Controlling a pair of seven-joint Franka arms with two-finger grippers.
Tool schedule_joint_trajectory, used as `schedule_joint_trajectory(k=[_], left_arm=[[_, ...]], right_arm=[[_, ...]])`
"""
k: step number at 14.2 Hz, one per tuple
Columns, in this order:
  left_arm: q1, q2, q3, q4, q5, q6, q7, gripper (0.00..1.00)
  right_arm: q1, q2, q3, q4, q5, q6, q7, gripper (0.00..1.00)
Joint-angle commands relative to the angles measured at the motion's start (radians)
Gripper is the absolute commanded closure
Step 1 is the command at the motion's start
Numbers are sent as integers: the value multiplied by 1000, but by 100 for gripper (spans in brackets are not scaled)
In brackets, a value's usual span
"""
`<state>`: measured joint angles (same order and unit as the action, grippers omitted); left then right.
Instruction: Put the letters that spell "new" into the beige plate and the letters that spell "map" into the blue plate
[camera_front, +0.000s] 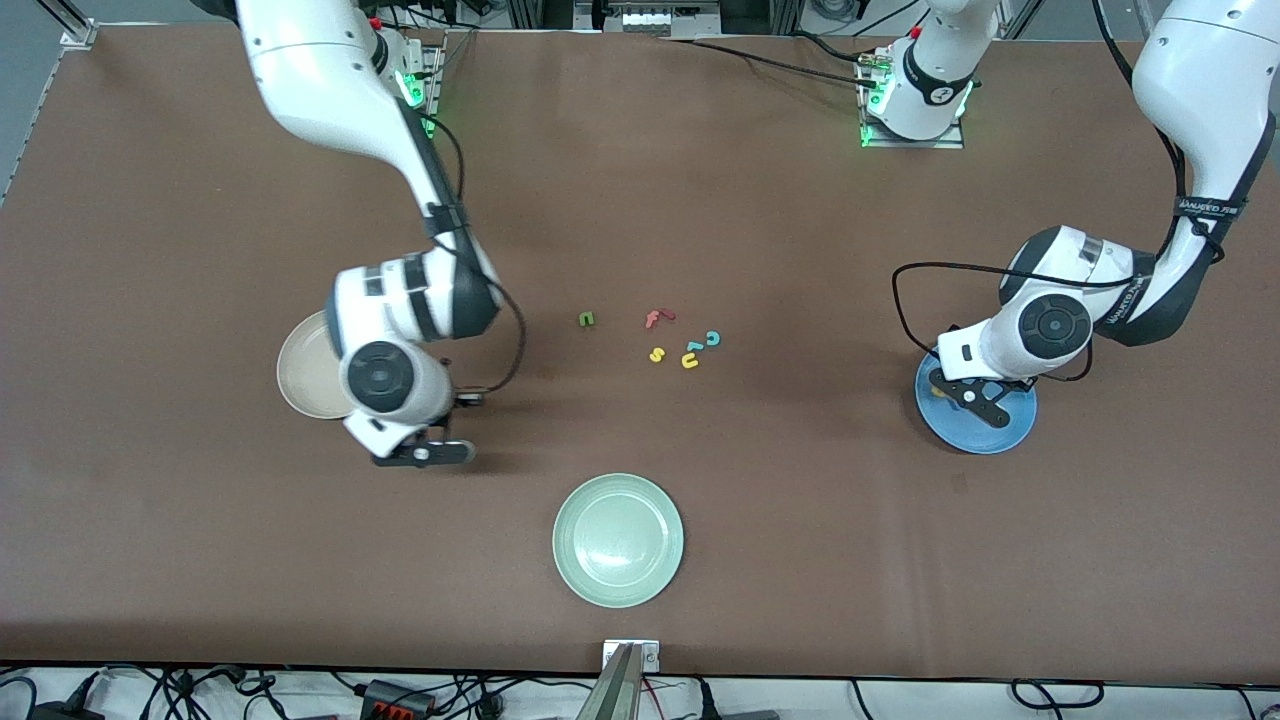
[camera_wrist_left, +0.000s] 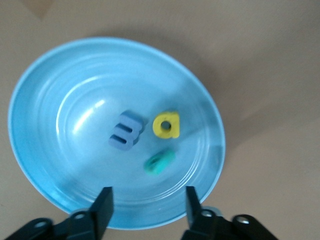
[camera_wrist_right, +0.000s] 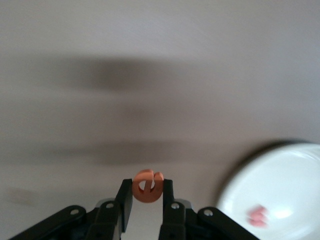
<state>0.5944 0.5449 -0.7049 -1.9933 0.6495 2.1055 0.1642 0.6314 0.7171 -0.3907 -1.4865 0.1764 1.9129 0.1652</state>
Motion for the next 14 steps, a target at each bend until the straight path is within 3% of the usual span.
schedule_joint_trajectory(k=[1,2,4,8,10,14], left_arm=[[37,-42,-74,17,-1,-21,3,0],[44,-48,-115,33,-10,-54,1,0],[50,-46,-174,153,-86,-222,-2,0],[47,-48,-208,396,-207,-431,-29,0],[41,-48,-226,519,-241,-543,-77,0],[38,-48,-265,674,-241,-749,-117,0]], right_arm=[[13,-134,-48,-233,2,20,-61,89],[16,-151,-68,-276,1,20,-75,89],[19,-188,-108,-342,0,17,-81,88],[-5,-189,-215,-422,0,38,-232,87],[-51,-167,-214,-434,1,72,-283,87],[-58,-94,-185,-440,26,202,-286,86]])
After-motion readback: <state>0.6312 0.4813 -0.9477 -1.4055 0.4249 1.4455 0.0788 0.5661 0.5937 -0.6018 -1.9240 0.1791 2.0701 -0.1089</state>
